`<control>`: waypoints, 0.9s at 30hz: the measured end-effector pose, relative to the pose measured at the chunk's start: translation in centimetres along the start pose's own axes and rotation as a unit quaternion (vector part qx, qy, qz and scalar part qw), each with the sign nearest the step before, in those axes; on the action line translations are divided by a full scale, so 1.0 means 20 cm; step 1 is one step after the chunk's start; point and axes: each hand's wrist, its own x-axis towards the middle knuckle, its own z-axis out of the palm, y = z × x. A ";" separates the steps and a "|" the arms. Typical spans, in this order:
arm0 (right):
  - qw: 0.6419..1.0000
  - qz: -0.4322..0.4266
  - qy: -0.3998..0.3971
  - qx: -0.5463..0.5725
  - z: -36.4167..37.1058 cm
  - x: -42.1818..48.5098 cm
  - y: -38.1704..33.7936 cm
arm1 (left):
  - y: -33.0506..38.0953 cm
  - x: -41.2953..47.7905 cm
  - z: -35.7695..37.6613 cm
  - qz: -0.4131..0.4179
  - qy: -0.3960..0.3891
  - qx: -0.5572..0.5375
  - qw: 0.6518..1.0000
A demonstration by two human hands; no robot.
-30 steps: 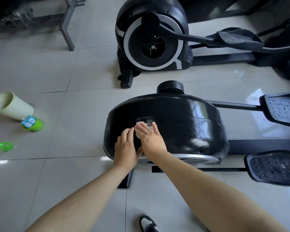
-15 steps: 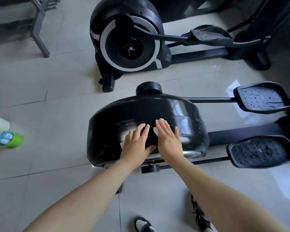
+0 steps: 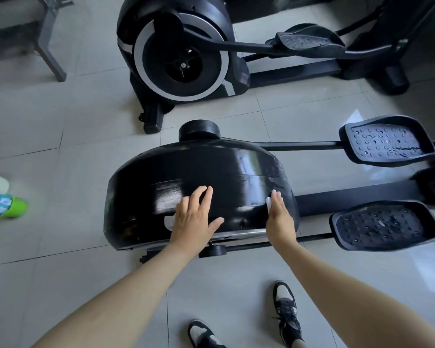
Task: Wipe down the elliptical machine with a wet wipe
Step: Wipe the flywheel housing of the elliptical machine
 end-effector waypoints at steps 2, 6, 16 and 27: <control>0.998 0.033 0.010 0.043 -0.04 0.02 0.04 | 0.02 0.00 0.01 -0.015 0.005 -0.003 1.000; 0.997 0.022 0.042 0.064 -0.07 -0.01 0.00 | 0.03 -0.01 -0.01 -0.032 -0.015 -0.019 0.999; 0.920 -0.390 -0.041 -0.017 0.34 -0.26 -0.28 | -0.06 -0.13 -0.03 -0.096 0.040 -0.008 0.995; 0.966 -0.253 0.019 -0.048 0.12 -0.08 -0.03 | 0.22 0.01 0.04 -0.013 -0.010 0.019 1.000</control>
